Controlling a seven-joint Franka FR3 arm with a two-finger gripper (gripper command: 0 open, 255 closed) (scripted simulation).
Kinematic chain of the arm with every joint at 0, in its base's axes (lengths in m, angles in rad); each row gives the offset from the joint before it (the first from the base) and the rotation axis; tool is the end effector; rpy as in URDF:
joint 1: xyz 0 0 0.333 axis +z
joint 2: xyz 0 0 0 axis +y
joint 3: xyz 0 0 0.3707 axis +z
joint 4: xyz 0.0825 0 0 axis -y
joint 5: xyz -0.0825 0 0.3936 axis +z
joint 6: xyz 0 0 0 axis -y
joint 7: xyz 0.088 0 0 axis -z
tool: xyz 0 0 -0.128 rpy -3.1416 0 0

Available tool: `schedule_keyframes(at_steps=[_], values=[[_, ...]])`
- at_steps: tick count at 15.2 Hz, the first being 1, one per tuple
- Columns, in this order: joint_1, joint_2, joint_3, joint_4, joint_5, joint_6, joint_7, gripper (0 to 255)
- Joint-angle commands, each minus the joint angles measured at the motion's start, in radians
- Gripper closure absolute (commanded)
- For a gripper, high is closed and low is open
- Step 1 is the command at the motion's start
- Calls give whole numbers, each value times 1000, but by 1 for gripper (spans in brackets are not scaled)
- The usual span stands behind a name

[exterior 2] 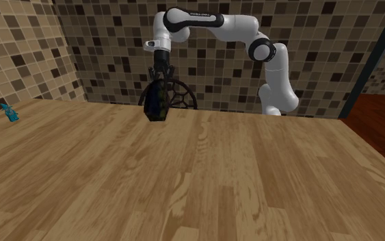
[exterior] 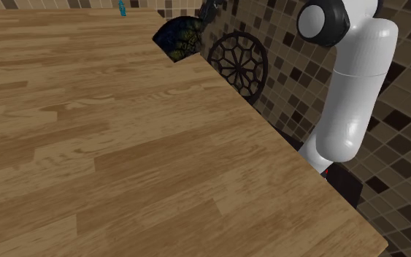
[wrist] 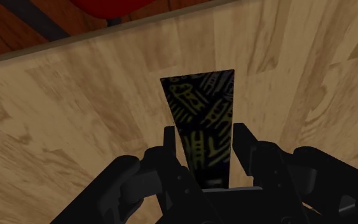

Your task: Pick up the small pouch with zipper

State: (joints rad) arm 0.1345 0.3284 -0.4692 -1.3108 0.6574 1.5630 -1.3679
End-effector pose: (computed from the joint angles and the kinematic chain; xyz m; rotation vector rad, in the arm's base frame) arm 0.6712 -0.0902 0.6129 -2.3658 -1.3590 -0.4936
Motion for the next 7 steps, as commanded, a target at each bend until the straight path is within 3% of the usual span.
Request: schedule_keyframes(at_steps=[1,7], values=[[-7,6,0,36,3,-27,14,255],[-25,26,0,120,14,-85,41,255]])
